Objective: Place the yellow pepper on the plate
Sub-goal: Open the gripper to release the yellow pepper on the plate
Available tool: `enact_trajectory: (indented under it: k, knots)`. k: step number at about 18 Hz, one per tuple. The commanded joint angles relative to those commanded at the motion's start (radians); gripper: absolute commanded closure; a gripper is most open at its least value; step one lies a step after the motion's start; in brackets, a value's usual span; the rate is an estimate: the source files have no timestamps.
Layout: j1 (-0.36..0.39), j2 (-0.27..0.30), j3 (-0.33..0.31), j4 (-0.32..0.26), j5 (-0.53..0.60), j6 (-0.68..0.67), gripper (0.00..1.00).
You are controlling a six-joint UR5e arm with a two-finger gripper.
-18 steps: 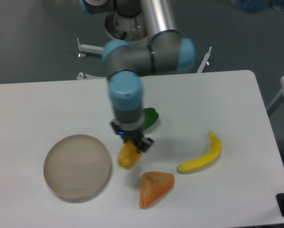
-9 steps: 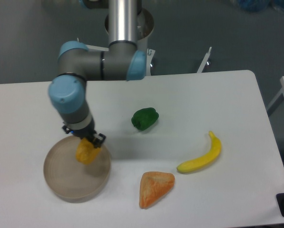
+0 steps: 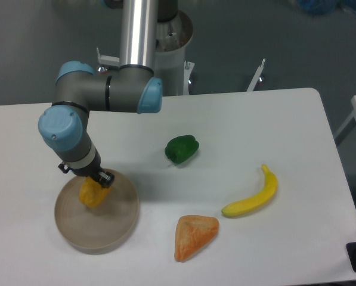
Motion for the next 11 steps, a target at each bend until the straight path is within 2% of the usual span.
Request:
enact_trajectory:
  k: [7,8,10,11]
  knots:
    - [-0.002,-0.006,-0.002,0.014,0.0,0.002,0.5]
    - [-0.002,-0.006,-0.002,0.014,0.0,0.002,0.42]
    - [-0.002,-0.003,0.0,0.018,0.005,0.006,0.06]
    - [-0.002,0.0,0.0,0.017,0.005,0.008,0.01]
